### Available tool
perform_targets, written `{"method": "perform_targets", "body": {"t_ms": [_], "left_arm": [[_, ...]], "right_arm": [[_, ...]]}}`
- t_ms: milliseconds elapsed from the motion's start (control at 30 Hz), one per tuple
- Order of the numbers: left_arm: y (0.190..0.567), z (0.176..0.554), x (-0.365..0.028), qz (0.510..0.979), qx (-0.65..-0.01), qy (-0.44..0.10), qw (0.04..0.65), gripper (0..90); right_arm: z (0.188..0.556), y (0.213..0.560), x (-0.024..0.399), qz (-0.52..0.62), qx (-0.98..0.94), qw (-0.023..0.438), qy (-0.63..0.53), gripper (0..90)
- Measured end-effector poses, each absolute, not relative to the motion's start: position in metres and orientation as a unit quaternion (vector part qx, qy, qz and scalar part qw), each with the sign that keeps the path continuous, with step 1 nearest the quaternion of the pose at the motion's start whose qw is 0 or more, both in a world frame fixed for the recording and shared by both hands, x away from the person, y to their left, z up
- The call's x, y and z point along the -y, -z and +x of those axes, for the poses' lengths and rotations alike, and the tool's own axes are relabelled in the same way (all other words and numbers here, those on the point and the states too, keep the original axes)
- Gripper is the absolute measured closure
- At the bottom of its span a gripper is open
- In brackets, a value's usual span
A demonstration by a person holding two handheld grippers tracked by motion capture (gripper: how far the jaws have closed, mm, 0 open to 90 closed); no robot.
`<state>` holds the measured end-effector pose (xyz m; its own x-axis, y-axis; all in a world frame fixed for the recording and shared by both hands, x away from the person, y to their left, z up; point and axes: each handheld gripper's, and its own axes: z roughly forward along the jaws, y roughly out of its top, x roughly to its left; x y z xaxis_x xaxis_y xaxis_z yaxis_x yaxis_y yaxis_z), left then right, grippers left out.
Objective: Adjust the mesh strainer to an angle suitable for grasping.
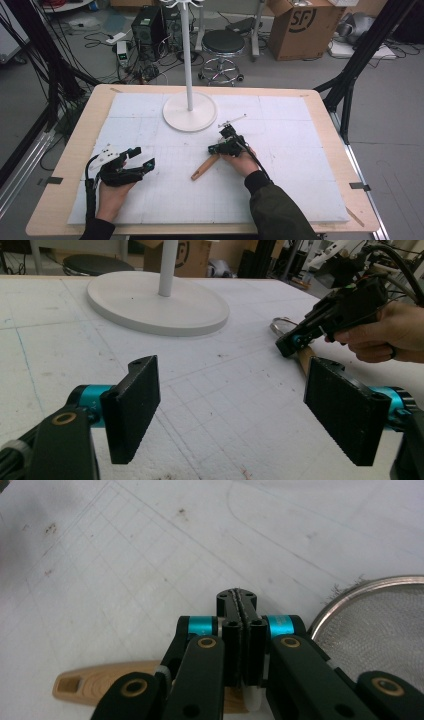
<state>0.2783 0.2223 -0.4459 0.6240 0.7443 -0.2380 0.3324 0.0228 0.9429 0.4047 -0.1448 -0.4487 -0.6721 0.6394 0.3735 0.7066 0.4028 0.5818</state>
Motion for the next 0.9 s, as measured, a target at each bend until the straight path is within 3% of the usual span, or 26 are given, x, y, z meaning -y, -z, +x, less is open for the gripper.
{"method": "perform_targets", "body": {"t_ms": [467, 900], "left_arm": [[0.446, 0.279, -0.22, 0.678, -0.398, -0.173, 0.594, 23.0], [0.445, 0.279, -0.221, 0.677, -0.396, -0.173, 0.596, 23.1]], "right_arm": [[0.38, 0.444, 0.176, -0.409, 0.842, 0.013, 0.352, 89.6], [0.37, 0.448, 0.195, -0.426, 0.825, 0.032, 0.369, 89.6]]}}
